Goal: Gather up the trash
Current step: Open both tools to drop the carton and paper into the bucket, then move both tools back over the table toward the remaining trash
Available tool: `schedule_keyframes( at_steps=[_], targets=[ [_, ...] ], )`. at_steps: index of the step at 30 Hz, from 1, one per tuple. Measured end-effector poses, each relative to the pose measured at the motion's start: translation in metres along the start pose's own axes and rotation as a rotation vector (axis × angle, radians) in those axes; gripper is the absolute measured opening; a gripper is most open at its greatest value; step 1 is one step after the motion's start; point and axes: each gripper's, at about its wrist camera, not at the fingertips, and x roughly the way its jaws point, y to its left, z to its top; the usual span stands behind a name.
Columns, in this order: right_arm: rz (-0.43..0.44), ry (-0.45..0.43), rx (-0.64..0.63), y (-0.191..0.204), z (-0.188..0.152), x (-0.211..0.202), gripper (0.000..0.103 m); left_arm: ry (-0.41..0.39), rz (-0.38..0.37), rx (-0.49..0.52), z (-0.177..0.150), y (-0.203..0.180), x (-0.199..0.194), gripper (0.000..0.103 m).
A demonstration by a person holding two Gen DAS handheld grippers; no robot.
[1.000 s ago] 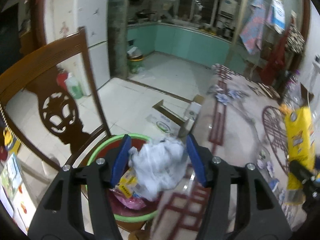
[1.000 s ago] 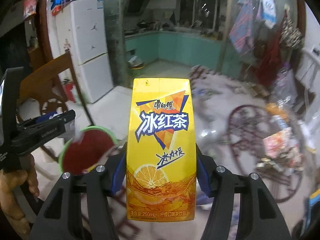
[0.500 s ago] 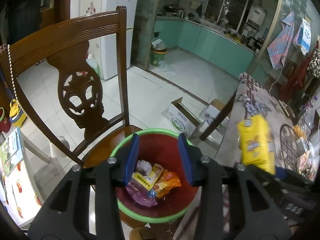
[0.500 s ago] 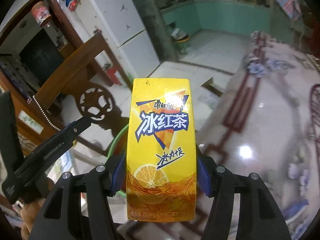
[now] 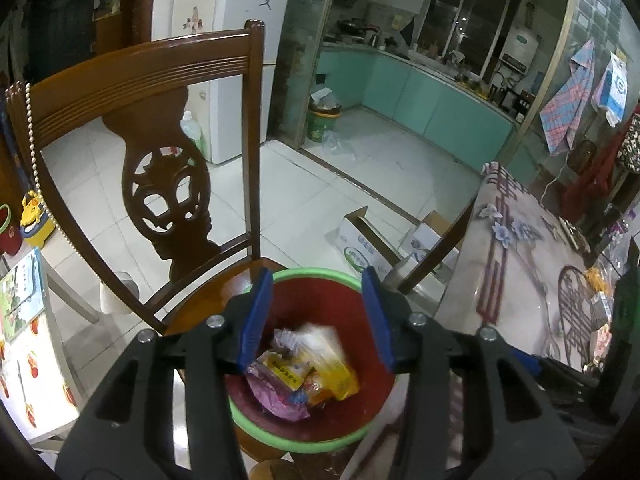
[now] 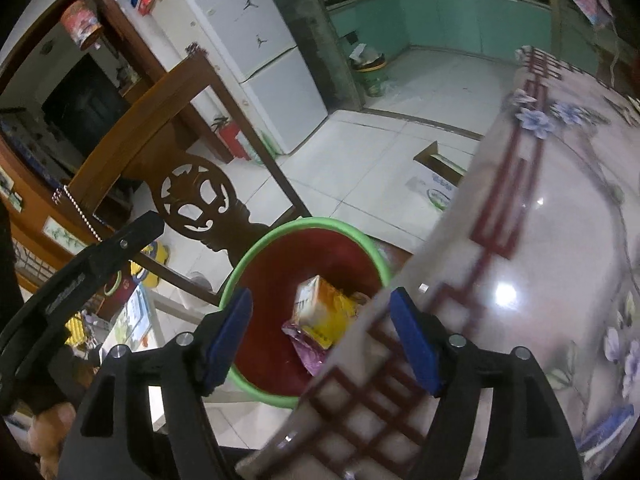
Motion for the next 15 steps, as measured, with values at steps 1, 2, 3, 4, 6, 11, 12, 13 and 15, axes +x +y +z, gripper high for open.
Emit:
schedule_keyframes(
  at_steps=[1,2,3,4,6,11,12,13,15],
  targets=[
    [-0.006,-0.005,0.008,-0.006,-0.003,-0.007,0.069,0.002,-0.002,0.011,-0.001,-0.004,0.001,0.046],
    [-0.011,-0.01,0.013,-0.01,-0.006,-0.013,0.069,0.004,-0.004,0.017,-0.002,-0.006,0.001,0.047],
    [-0.021,-0.02,0.021,-0.017,-0.011,-0.023,0.07,0.009,-0.009,0.03,-0.003,-0.011,0.002,0.047],
    [-0.029,-0.027,0.025,-0.023,-0.015,-0.03,0.07,0.012,-0.014,0.038,-0.004,-0.015,0.002,0.047],
    [-0.063,-0.046,0.027,-0.038,-0.027,-0.052,0.073,0.02,-0.027,0.055,-0.006,-0.023,0.003,0.047],
    [-0.181,-0.095,0.062,-0.087,-0.055,-0.109,0.074,0.039,-0.078,0.114,-0.014,-0.057,0.003,0.053],
    [-0.202,-0.103,0.079,-0.1,-0.061,-0.12,0.075,0.041,-0.086,0.127,-0.016,-0.063,0.003,0.055],
    [-0.226,-0.112,0.096,-0.113,-0.068,-0.133,0.075,0.045,-0.101,0.143,-0.018,-0.073,0.002,0.057],
    [-0.272,-0.122,0.123,-0.137,-0.078,-0.153,0.081,0.055,-0.138,0.169,-0.023,-0.092,0.002,0.066]
  ],
)
